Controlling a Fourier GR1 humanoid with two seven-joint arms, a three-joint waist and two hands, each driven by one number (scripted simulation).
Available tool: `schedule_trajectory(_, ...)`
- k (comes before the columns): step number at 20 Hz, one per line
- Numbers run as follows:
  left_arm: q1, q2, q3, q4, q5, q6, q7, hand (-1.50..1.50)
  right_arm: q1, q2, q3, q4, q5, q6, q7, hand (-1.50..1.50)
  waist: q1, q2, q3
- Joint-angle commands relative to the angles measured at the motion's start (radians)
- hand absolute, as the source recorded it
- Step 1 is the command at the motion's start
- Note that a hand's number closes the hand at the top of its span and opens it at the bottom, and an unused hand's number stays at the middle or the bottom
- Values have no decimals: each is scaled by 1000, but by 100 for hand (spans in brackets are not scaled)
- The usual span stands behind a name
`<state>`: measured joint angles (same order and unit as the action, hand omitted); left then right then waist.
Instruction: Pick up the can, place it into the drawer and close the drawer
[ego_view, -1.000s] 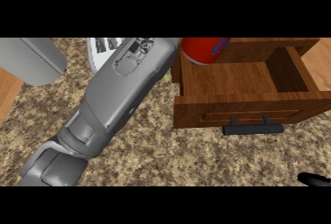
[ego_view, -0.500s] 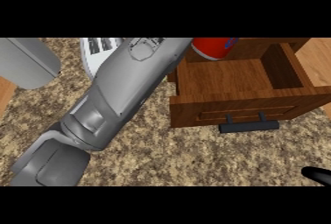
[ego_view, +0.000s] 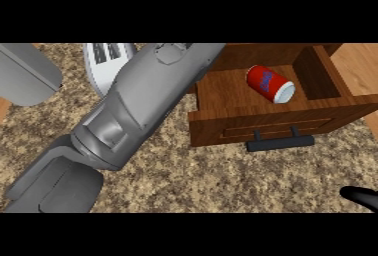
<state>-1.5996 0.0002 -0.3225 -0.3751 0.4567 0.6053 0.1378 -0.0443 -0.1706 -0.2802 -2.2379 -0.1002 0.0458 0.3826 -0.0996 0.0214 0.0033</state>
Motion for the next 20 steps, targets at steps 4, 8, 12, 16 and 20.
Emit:
schedule_trajectory(4, -5, 0, -28, 34, 47, 49, -74, -150, -82, -34, 31, 27, 81, -13, -1, -150, -5, 10, 0)
schedule_trajectory(8, -13, 0, -16, 62, 75, 58, -86, -150, -42, -41, 67, 32, 117, 28, -62, -150, -8, 9, 0)
schedule_trajectory(12, -2, 0, -7, 62, 108, 56, -114, -150, -91, -115, 84, 67, 204, 67, -131, -150, -6, 14, 0)
schedule_trajectory(16, -29, 0, 17, 65, 142, 40, -120, -150, -118, -136, 175, 98, 364, 55, -155, -150, 11, 13, -1)
schedule_trajectory(20, -39, 0, 20, 55, 173, 46, -123, -150, -182, -183, 224, 205, 497, 51, -185, -150, 31, 10, -1)
